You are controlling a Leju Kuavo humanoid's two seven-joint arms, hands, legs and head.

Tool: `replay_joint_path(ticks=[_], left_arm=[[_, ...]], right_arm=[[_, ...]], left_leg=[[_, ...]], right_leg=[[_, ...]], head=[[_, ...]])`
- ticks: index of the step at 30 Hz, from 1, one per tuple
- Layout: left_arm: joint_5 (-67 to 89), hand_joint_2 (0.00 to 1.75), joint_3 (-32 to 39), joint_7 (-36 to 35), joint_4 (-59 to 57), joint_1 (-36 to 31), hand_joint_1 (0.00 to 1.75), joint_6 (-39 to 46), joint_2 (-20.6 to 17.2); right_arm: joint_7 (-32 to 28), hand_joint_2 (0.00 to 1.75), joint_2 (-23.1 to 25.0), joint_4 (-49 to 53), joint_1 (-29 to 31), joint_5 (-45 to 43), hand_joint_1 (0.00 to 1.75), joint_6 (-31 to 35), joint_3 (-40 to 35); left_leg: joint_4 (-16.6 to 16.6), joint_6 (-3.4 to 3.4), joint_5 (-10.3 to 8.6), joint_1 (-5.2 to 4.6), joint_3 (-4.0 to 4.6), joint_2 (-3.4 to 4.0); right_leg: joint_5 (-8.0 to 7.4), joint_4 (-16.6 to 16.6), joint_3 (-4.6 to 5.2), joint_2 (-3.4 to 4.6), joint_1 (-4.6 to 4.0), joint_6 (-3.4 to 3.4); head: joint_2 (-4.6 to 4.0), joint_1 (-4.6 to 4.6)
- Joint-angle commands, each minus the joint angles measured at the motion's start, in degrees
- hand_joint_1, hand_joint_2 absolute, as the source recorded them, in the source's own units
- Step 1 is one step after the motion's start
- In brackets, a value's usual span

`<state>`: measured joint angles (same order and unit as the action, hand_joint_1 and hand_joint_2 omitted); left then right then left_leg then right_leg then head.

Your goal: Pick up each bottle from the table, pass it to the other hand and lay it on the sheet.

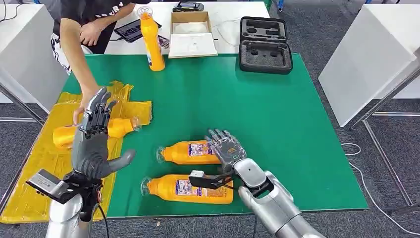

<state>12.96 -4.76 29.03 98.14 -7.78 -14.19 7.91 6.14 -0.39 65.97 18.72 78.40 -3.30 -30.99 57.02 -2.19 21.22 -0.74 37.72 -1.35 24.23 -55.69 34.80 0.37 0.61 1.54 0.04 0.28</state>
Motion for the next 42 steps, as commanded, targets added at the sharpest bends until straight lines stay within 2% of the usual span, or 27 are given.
replay_joint_path(ticks=[1,3,7,8,9,10,11,12,14,15,20,21,37,39,42], left_arm=[[-0.2,1.75,-0.8,0.3,-2.5,-0.9,0.00,-0.2,0.0],[-0.2,1.75,-0.8,0.4,-2.7,-1.1,0.00,-0.3,0.0],[-0.6,1.75,-1.1,0.4,-3.7,-1.8,0.00,-0.5,-0.1],[-0.8,1.75,-1.3,0.4,-4.0,-2.1,0.00,-0.5,-0.2],[-1.0,1.75,-1.5,0.4,-4.1,-2.4,0.00,-0.5,-0.3],[-1.2,1.75,-1.6,0.3,-4.2,-2.4,0.00,-0.5,-0.3],[-1.3,1.75,-1.6,0.2,-4.2,-2.5,0.00,-0.5,-0.4],[-1.3,1.75,-1.5,0.2,-4.2,-2.4,0.00,-0.5,-0.4],[-1.4,1.75,-1.5,0.2,-4.1,-2.3,0.00,-0.4,-0.4],[-1.5,1.75,-1.4,0.1,-4.2,-2.2,0.00,-0.4,-0.5],[-1.5,1.75,-1.4,0.1,-4.2,-2.2,0.00,-0.4,-0.5],[-1.5,1.75,-1.4,0.1,-4.2,-2.2,0.00,-0.4,-0.5],[-1.5,1.75,-1.4,0.1,-4.2,-2.2,0.00,-0.4,-0.5],[-1.6,1.75,-1.3,0.0,-4.4,-2.2,0.00,-0.3,-0.4],[-1.7,1.75,-1.3,-0.2,-4.8,-2.7,0.00,-0.2,-0.4]], right_arm=[[-0.3,1.75,0.2,-12.0,4.3,-0.5,0.00,-0.8,-0.2],[-0.2,1.75,0.6,-13.0,4.7,-0.6,0.00,-0.9,0.2],[-0.1,1.75,0.8,-16.0,5.6,-1.6,0.00,-1.0,2.2],[-0.2,1.75,0.8,-18.1,6.6,-2.2,0.00,-0.6,2.7],[-0.8,1.75,0.7,-19.5,7.1,-2.5,0.00,0.2,2.9],[-1.2,1.75,0.8,-20.8,7.7,-2.8,0.16,1.1,3.3],[-1.4,1.75,0.9,-21.1,7.7,-3.5,1.50,2.1,4.2],[-1.5,1.75,0.9,-21.3,7.8,-3.6,1.57,2.2,4.2],[-1.6,1.75,1.1,-21.7,7.9,-3.8,1.61,2.9,4.6],[-1.6,1.75,1.2,-21.7,7.9,-3.9,1.64,3.1,4.7],[-1.6,1.75,1.2,-21.7,7.9,-3.9,1.64,3.1,4.7],[-1.6,1.75,1.2,-21.7,7.9,-3.9,1.64,3.1,4.7],[-1.6,1.75,1.2,-21.7,7.9,-3.9,1.64,3.1,4.7],[-1.5,1.75,1.4,-21.8,8.0,-4.0,1.75,3.4,4.8],[-1.7,1.75,1.9,-22.2,8.4,-4.3,1.73,3.7,5.1]], left_leg=[[0.0,0.17,0.17,0.05,-0.40,0.11],[0.0,0.10,0.06,0.04,-0.23,0.13],[0.0,0.11,0.03,0.03,-0.32,0.05],[0.0,0.26,0.16,0.09,-0.62,0.09],[0.0,0.15,0.05,0.07,-0.46,0.07],[0.0,0.19,0.08,0.07,-0.56,0.07],[0.0,0.18,0.06,0.06,-0.56,0.08],[0.0,0.16,0.04,0.06,-0.55,0.08],[0.0,0.09,-0.03,0.03,-0.50,0.03],[0.0,0.23,0.06,0.09,-0.70,0.05],[0.0,0.07,-0.08,0.00,-0.49,0.03],[0.0,0.23,0.08,0.06,-0.74,0.07],[0.0,0.14,0.00,0.03,-0.62,0.02],[0.0,0.08,-0.07,0.00,-0.50,0.02],[0.0,0.07,-0.08,-0.01,-0.48,0.02]], right_leg=[[0.14,0.0,-0.44,-0.02,-0.06,-0.05],[0.02,0.1,-0.23,0.04,-0.05,-0.03],[0.03,0.1,-0.28,-0.07,-0.04,-0.04],[0.15,0.1,-0.63,-0.13,-0.11,-0.09],[0.05,0.1,-0.44,-0.08,-0.07,-0.05],[0.07,0.1,-0.54,-0.11,-0.08,-0.06],[0.04,0.1,-0.51,-0.10,-0.07,-0.07],[0.01,0.1,-0.49,-0.09,-0.07,-0.08],[-0.01,0.1,-0.41,-0.09,-0.03,-0.08],[0.07,0.1,-0.67,-0.18,-0.10,-0.11],[-0.04,0.1,-0.44,-0.07,-0.01,-0.06],[0.10,0.1,-0.74,-0.13,-0.08,-0.12],[0.04,0.1,-0.61,-0.13,-0.05,-0.08],[-0.03,0.1,-0.46,-0.08,-0.01,-0.06],[-0.03,0.1,-0.43,-0.07,-0.01,-0.06]], head=[[0.00,0.00],[0.00,-0.02],[0.00,0.00],[0.00,0.00],[0.00,0.00],[0.00,0.00],[0.00,0.00],[0.00,0.00],[0.00,0.00],[0.00,0.00],[0.00,0.00],[0.00,0.00],[0.00,0.00],[0.00,0.00],[0.00,0.00]])
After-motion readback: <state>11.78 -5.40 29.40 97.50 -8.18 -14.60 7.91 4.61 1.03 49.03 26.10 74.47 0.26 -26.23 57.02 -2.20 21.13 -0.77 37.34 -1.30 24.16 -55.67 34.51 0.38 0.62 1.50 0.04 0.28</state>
